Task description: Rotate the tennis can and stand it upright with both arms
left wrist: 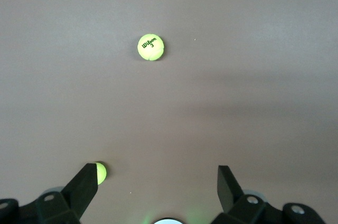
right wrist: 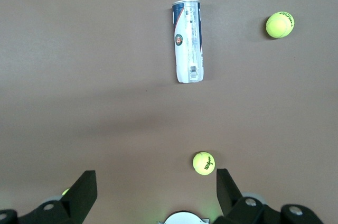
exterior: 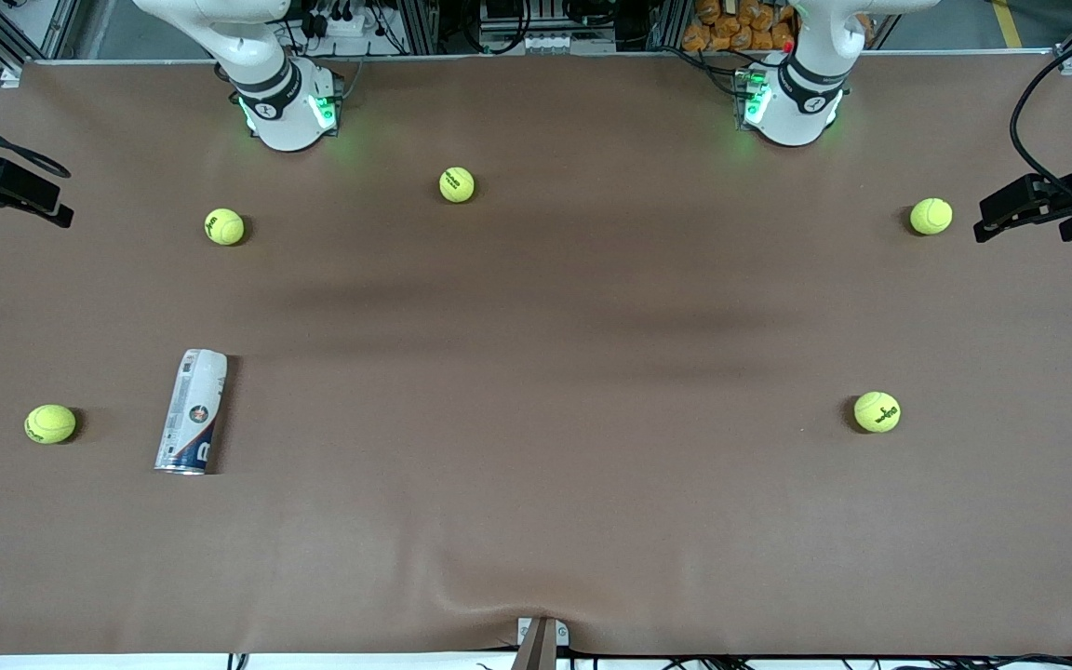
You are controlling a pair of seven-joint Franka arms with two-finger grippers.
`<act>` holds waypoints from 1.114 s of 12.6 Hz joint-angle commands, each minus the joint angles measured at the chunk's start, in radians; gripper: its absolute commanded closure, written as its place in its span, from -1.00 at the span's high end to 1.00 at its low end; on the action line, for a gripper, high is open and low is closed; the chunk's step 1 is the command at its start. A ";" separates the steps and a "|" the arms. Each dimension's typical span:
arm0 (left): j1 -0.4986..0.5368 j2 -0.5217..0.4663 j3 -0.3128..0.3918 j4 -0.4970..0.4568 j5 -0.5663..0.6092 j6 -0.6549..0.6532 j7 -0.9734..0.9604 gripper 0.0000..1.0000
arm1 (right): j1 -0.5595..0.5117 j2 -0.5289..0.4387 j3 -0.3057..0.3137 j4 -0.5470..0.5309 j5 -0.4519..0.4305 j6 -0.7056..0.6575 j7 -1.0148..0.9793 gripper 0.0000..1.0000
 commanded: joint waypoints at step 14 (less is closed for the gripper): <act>0.010 -0.010 0.002 -0.002 -0.017 -0.014 0.018 1.00 | -0.072 -0.019 -0.011 0.091 0.053 0.027 -0.020 1.00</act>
